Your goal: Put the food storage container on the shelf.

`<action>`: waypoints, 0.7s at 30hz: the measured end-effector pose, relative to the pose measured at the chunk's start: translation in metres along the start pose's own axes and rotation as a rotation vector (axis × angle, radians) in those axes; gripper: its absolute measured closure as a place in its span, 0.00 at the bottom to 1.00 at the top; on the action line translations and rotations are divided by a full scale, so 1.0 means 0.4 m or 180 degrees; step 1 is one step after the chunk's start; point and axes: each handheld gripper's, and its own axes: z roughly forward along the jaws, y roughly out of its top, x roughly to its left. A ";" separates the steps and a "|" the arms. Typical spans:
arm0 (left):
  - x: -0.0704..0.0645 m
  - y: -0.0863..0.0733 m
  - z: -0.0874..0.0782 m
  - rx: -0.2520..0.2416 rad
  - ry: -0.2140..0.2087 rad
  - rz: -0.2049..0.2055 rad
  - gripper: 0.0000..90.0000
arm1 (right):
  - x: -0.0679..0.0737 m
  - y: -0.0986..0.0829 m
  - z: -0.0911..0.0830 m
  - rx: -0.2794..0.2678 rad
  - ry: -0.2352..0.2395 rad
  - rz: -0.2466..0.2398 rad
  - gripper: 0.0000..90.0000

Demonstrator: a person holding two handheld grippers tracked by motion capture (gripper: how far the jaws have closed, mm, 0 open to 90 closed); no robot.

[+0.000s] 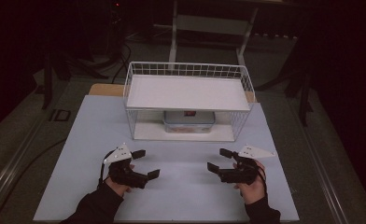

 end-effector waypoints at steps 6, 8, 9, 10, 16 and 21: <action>-0.008 -0.004 -0.003 0.0022 -0.0017 0.0031 0.00 | 0.000 -0.028 -0.025 0.0095 -0.0173 -0.0101 0.19; -0.008 -0.007 -0.007 0.0010 -0.0020 0.0022 0.00 | 0.001 -0.034 -0.038 0.0097 -0.0218 -0.0136 0.19; -0.007 -0.008 -0.009 0.0013 -0.0020 0.0016 0.00 | -0.001 -0.036 -0.044 0.0096 -0.0239 -0.0140 0.19; -0.007 -0.009 -0.010 0.0009 -0.0007 0.0006 0.00 | -0.004 -0.039 -0.051 0.0082 -0.0265 -0.0134 0.19; -0.008 -0.009 -0.008 0.0001 -0.0011 0.0031 0.00 | -0.024 -0.054 -0.083 0.0081 -0.0390 -0.0088 0.19; -0.002 -0.012 -0.002 0.0018 -0.0009 0.0011 0.00 | -0.028 -0.059 -0.086 0.0101 -0.0388 -0.0073 0.19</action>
